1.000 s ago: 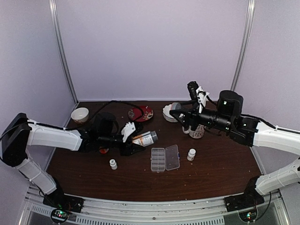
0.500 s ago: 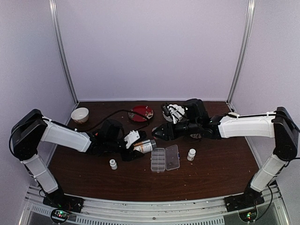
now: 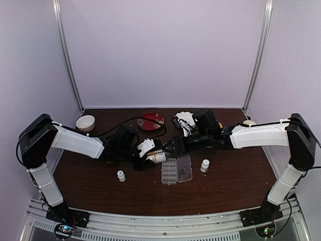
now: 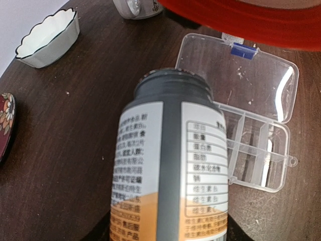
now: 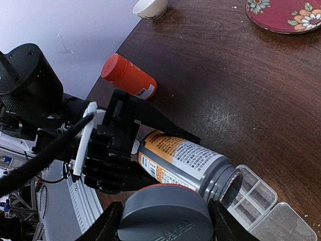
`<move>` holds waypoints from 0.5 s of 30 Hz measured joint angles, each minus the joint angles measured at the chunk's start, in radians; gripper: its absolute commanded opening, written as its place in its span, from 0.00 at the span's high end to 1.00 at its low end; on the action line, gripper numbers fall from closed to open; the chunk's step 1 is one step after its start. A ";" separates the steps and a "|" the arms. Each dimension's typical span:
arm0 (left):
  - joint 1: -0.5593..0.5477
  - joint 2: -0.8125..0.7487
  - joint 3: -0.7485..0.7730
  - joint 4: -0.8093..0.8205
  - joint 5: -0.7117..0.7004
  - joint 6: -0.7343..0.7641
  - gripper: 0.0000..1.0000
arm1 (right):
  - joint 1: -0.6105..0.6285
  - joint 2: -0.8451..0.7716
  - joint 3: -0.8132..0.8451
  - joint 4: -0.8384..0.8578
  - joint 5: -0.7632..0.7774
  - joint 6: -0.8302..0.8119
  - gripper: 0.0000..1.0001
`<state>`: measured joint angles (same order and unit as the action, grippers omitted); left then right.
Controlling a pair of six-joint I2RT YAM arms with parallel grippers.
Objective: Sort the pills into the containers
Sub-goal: Pour the pill into the compartment of the pill container.
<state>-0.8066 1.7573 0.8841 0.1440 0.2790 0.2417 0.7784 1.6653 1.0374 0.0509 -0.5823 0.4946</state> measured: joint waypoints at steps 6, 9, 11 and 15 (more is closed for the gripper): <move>-0.005 0.026 0.053 -0.070 -0.014 0.010 1.00 | 0.000 0.000 -0.001 -0.003 0.007 0.009 1.00; -0.005 0.035 0.077 -0.110 -0.018 0.015 1.00 | 0.000 0.004 -0.001 -0.005 0.011 0.009 1.00; -0.005 0.043 0.092 -0.134 -0.022 0.016 1.00 | -0.001 0.009 -0.001 -0.007 0.014 0.009 1.00; -0.007 0.055 0.123 -0.186 -0.030 0.019 1.00 | -0.002 0.031 0.002 -0.019 0.023 0.008 1.00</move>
<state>-0.8135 1.8126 1.0073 -0.0422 0.2493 0.2607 0.7765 1.6966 1.0389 0.0315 -0.5594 0.5026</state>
